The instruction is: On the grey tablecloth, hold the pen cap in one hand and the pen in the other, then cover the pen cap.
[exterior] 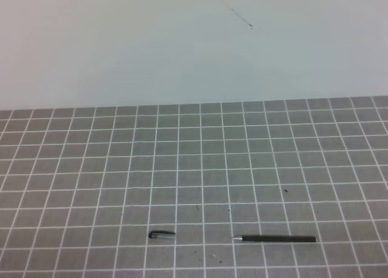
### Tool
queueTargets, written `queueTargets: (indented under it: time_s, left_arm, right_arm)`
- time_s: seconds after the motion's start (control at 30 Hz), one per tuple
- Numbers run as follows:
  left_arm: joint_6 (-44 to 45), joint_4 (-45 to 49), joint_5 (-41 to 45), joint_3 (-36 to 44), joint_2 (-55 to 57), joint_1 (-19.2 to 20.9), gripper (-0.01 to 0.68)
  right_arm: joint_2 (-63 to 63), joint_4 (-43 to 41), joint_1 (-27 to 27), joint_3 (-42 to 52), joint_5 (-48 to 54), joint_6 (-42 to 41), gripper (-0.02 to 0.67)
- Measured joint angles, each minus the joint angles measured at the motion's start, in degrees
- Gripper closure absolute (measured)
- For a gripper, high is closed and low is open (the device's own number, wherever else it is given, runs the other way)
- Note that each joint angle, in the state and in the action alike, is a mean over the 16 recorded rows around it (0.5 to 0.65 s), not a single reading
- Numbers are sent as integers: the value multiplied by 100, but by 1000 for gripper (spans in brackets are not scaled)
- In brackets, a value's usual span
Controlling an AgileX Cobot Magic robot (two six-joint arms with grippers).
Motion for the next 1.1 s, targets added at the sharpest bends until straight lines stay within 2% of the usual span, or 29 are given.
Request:
queueTargets:
  time_s: [0.57,1.1]
  left_arm:
    - [27,23,-245,176,-87,3,673]
    - [46,114,-267,0,0,0,675]
  right_arm:
    - [0,0,0,0,-8,0,652]
    - [0,0,0,0,-11,0,652]
